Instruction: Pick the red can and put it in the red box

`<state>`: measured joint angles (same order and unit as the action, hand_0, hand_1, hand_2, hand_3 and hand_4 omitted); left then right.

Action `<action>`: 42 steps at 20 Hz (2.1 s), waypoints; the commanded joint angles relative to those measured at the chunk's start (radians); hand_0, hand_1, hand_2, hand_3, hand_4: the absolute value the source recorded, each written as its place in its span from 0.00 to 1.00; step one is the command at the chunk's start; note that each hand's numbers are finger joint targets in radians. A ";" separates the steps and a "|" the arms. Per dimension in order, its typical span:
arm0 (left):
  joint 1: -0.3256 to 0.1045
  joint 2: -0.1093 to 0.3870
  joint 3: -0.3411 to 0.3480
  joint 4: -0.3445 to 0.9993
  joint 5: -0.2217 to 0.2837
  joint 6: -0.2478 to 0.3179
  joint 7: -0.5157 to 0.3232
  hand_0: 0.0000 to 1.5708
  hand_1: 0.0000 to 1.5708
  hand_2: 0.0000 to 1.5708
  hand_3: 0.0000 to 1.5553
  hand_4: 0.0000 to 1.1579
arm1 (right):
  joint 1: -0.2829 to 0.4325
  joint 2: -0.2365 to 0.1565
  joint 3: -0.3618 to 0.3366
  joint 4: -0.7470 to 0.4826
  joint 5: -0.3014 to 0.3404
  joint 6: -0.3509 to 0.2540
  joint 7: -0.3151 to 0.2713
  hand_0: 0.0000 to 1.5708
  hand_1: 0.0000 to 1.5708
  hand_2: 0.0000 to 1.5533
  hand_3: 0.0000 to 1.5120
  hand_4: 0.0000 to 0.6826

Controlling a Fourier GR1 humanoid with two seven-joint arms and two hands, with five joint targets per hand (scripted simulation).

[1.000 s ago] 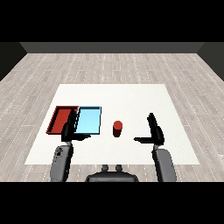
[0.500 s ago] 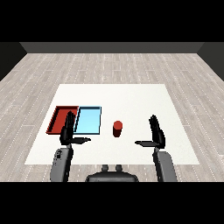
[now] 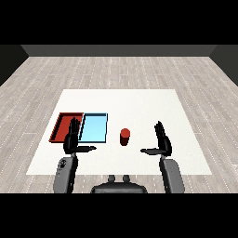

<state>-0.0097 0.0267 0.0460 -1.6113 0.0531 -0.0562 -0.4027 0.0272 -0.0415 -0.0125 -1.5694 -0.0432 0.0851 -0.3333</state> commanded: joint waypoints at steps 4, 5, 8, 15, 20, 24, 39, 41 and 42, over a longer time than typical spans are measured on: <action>-0.025 -0.011 -0.008 -0.044 0.005 0.035 0.054 0.00 0.00 0.00 0.00 0.00 | -0.105 0.004 -0.022 0.099 -0.046 0.001 0.040 0.00 0.00 0.00 0.00 0.00; -0.019 -0.011 -0.001 0.072 -0.001 0.003 -0.066 0.00 0.00 0.00 0.00 0.00 | -0.067 0.040 0.073 0.080 -0.008 -0.065 0.044 0.00 0.00 0.00 0.00 0.00; -0.027 0.000 0.014 0.024 0.024 0.003 -0.014 0.00 0.00 0.00 0.00 0.00 | -0.183 0.041 0.028 0.171 -0.053 -0.047 0.080 0.00 0.00 0.00 0.00 0.00; -0.028 0.006 -0.001 -0.044 0.025 0.013 0.054 0.00 0.00 0.00 0.00 0.00 | -0.222 0.041 0.084 0.283 -0.083 -0.082 0.034 0.00 0.00 0.00 0.00 0.00; 0.036 0.013 0.002 -0.038 0.039 -0.021 -0.008 0.00 0.00 0.00 0.00 0.00 | -0.216 0.041 0.170 0.354 -0.123 -0.125 -0.040 0.00 0.00 0.00 0.00 0.00; -0.054 -0.001 0.013 0.096 0.037 -0.003 -0.029 0.00 0.00 0.00 0.00 0.00 | -0.269 0.042 0.211 0.462 -0.183 -0.158 -0.095 0.00 0.00 0.00 0.00 0.00; 0.008 -0.023 -0.028 -0.023 0.016 0.030 0.001 0.00 0.00 0.00 0.00 0.00 | -0.370 0.042 0.320 0.678 -0.331 -0.204 -0.206 0.00 0.00 0.00 0.00 0.00; 0.020 0.001 -0.019 -0.047 0.018 0.016 0.013 0.00 0.00 0.00 0.00 0.00 | -0.412 0.042 0.270 0.692 -0.340 -0.172 -0.182 0.00 0.00 0.00 0.00 0.00; 0.041 0.007 0.002 0.005 0.043 -0.020 -0.054 0.00 0.00 0.00 0.00 0.00 | -0.363 0.042 0.314 0.678 -0.315 -0.185 -0.194 0.00 0.00 0.00 0.00 0.00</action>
<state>-0.0068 0.0313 0.0469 -1.6095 0.0872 -0.0542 -0.4193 -0.3220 -0.0002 0.2615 -0.9425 -0.3382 -0.0866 -0.4970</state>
